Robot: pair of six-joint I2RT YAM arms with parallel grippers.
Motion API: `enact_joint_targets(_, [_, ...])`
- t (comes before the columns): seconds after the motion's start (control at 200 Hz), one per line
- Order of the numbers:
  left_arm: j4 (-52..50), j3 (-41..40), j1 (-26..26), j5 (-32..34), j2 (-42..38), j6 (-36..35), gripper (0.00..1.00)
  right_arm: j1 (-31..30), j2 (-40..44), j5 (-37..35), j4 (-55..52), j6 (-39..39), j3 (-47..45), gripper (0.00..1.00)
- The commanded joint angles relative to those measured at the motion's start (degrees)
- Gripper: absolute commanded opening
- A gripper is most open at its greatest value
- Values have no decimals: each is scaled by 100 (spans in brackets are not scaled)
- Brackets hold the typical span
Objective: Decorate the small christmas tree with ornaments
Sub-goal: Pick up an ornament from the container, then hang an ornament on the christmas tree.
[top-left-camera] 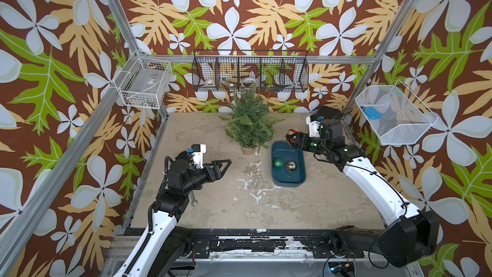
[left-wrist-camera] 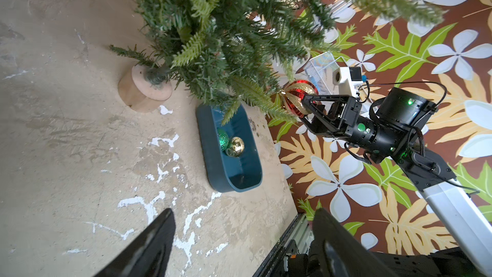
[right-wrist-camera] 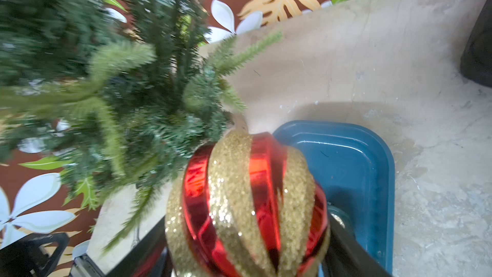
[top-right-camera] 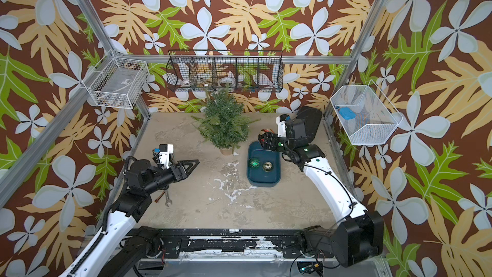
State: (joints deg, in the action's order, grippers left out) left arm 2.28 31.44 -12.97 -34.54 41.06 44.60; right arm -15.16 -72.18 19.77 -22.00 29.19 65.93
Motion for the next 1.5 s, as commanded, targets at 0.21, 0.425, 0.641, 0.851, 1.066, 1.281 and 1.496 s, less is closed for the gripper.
enact_joint_targets(0.21, [855,125,-223,-186,20,443,77,-594,605,238,-708,-193,537,77])
enact_joint_targets(0.425, [1185,245,-660,40,128,543,77,-977,727,671,-725,-142,869,76])
enact_joint_targets(0.641, [1496,369,-1353,582,368,506,79,-1046,748,1181,-675,-114,948,76])
enact_joint_targets(0.851, [1836,477,-2043,1221,736,371,69,-1082,845,1632,-694,-71,1024,76])
enact_joint_targets(1.066, [2332,738,-2612,1422,1386,313,59,-1086,984,1901,-741,-107,1106,76])
enact_joint_targets(1.281, [2523,1038,-2920,1670,1747,148,55,-1086,1107,2230,-630,-15,1029,76])
enact_joint_targets(1.496, [3190,1022,-2998,1417,1921,245,54,-1092,1195,2351,-604,6,1023,75])
